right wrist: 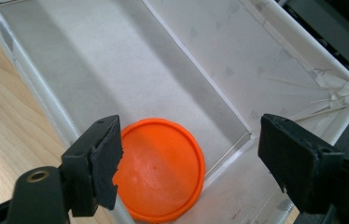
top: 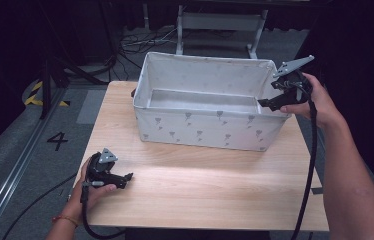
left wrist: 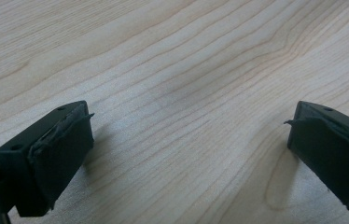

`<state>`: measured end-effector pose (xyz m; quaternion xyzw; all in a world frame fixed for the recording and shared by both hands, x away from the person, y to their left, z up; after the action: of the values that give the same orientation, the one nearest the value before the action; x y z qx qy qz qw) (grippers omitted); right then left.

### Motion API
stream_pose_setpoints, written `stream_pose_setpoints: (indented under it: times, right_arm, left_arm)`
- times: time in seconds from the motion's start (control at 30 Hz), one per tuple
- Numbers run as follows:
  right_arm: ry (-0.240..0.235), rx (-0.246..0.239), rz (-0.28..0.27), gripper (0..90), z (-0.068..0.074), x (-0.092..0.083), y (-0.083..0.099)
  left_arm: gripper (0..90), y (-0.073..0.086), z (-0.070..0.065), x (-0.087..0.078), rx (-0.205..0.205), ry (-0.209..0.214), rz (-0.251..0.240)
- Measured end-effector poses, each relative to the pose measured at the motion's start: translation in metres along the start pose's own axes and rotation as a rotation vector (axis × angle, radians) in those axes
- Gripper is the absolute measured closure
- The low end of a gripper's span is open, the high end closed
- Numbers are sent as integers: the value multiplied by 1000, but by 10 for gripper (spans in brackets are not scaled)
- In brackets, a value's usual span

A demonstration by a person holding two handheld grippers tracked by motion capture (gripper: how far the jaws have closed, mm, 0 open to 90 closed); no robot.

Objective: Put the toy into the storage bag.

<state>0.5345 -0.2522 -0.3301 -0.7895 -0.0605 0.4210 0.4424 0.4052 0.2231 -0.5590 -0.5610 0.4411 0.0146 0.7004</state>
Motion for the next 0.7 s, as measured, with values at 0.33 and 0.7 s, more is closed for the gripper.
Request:
stream_pose_setpoints:
  times: [0.33,0.7]
  right_arm:
    - [46,35,-50,209,8,-10,-5]
    - [59,38,-102,220,34,-26,-2]
  left_arm:
    - [5,0,0,0,0,0,0]
    - [5,0,0,0,5,-1,-1]
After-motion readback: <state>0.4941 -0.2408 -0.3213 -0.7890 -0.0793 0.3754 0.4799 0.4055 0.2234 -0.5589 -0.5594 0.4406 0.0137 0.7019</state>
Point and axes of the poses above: each handheld gripper's, and its own axes: x roughly forward along the jaws, y roughly out of its underside, z roughly to its left, the point moved 8 cm from there along x, roughly forward along the jaws, and after that the axes turned 10 degrees about -z, right-handed, at the moved point
